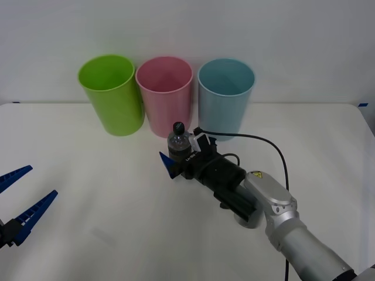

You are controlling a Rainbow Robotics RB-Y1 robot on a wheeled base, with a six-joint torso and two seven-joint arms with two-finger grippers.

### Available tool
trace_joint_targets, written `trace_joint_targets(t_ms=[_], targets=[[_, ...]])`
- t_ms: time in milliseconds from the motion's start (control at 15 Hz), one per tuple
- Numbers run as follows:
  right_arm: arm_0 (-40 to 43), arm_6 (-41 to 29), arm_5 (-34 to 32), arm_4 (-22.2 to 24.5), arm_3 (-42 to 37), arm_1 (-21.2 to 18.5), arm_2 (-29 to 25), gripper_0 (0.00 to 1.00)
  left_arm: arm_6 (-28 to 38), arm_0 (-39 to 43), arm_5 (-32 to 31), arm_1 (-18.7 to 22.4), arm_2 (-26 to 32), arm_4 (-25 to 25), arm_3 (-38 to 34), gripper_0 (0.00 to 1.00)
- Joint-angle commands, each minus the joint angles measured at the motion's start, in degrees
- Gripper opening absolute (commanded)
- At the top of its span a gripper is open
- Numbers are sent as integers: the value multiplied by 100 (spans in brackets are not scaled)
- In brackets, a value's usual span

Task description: Grasp the object on the table and drop it into the matching bin: aluminum can to the light blue bin, PET bottle to the pink bin.

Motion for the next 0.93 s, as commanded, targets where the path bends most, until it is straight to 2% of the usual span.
trace_joint_targets(t_ms=[67,133,200,267,333,733,933], targets=[[-1,0,3,-2,-1,0,10,100,0,0,0,0,0,0,0,100],[-9,0,3,-2,-1,8,2,100,0,0,0,0,0,0,0,100],[-1,-8,3,-2,-1,8,2,57,0,0,0,0,0,0,0,100],[-1,0,-6,-2,-1,8,2,5,0,0,0,0,0,0,0,100],[-1,9,-23,-2,-9,8,10,0,0,0,0,0,0,0,0,100],[8,-35,-164,-2,-53,-9,-16,0,0,0,0,0,0,0,0,100],[316,-167,-111,-2,-651,-159,-16,0,0,0,0,0,0,0,0,100]])
